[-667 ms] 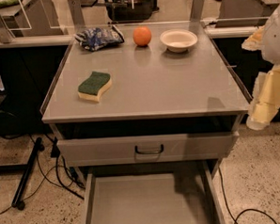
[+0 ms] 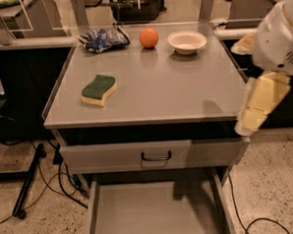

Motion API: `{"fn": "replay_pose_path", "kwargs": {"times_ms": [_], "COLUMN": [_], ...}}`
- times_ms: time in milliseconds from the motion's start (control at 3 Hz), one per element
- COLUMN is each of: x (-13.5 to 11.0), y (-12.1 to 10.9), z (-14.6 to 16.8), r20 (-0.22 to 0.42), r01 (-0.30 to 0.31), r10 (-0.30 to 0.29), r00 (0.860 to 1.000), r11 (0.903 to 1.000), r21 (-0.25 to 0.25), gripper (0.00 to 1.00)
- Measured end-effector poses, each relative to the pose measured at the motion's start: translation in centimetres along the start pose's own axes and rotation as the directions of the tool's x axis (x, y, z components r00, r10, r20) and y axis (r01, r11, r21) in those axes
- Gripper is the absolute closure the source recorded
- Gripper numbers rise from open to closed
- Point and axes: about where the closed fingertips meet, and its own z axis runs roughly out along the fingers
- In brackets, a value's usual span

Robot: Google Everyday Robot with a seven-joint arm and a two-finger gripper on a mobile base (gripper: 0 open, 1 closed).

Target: Place sponge into middle drawer

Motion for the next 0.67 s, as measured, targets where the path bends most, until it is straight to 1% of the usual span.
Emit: {"fn": "replay_pose_path", "kwargs": {"times_ms": [333,667], "x": [-9.9,-15.0], "y": [-1.1,-1.8], "z": [4.4,5.5], "r20": [0.243,0.347], "r01": [0.072,0.09], "r10": [-0.053,-0.047], "r00": [0.969,0.937], "r11": [0.9951,0.9899], "r21": [-0.068,-0.109], "gripper": [0.0,0.0]}}
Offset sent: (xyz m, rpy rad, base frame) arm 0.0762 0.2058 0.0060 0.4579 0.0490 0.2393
